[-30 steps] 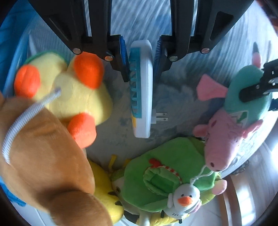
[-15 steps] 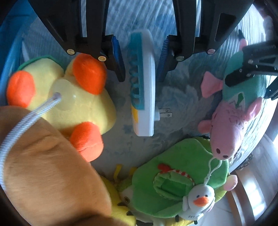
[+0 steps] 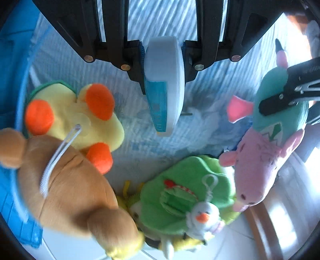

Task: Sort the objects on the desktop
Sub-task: 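Carry the pink pig and white remote toward the blue crate with both tools, then open both tools inside the blue crate to drop the pig and remote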

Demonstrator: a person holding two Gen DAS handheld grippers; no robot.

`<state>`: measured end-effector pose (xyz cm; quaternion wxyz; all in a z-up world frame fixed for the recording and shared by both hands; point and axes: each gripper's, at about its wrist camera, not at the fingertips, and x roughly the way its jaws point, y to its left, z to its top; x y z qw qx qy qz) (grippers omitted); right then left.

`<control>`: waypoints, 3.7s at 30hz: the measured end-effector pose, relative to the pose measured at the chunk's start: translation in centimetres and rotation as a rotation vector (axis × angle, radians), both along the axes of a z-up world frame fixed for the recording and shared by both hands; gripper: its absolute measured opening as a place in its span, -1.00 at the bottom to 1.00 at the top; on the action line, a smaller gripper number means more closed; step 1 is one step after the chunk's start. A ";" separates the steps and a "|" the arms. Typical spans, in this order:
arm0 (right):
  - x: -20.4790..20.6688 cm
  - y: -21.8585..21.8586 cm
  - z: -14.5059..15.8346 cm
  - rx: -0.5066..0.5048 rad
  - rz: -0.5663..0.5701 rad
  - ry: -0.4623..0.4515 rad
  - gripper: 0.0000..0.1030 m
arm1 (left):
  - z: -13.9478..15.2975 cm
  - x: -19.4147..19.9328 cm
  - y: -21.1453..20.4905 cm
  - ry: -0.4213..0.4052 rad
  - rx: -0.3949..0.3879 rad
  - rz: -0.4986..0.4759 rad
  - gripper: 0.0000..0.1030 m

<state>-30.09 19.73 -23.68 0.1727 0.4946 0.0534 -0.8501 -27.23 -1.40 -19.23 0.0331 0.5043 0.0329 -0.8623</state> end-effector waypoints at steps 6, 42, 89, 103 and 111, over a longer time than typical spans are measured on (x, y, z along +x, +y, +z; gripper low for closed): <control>3.3 -2.3 4.9 0.002 0.000 0.083 -0.51 | 3.9 2.6 -0.5 0.063 0.008 -0.044 0.46; 12.9 8.2 22.2 0.037 -0.112 0.426 -0.51 | 16.8 8.6 12.7 0.289 0.068 -0.186 0.46; -6.4 47.0 19.5 0.243 -0.167 0.001 -0.50 | 14.0 -10.5 57.6 -0.103 -0.056 -0.343 0.57; -8.9 46.6 15.8 0.269 -0.126 -0.119 -0.50 | 12.1 -9.8 58.0 -0.170 -0.045 -0.345 0.60; -8.6 47.3 16.5 0.286 -0.149 -0.100 -0.15 | 12.1 -8.7 58.0 -0.183 -0.048 -0.330 0.73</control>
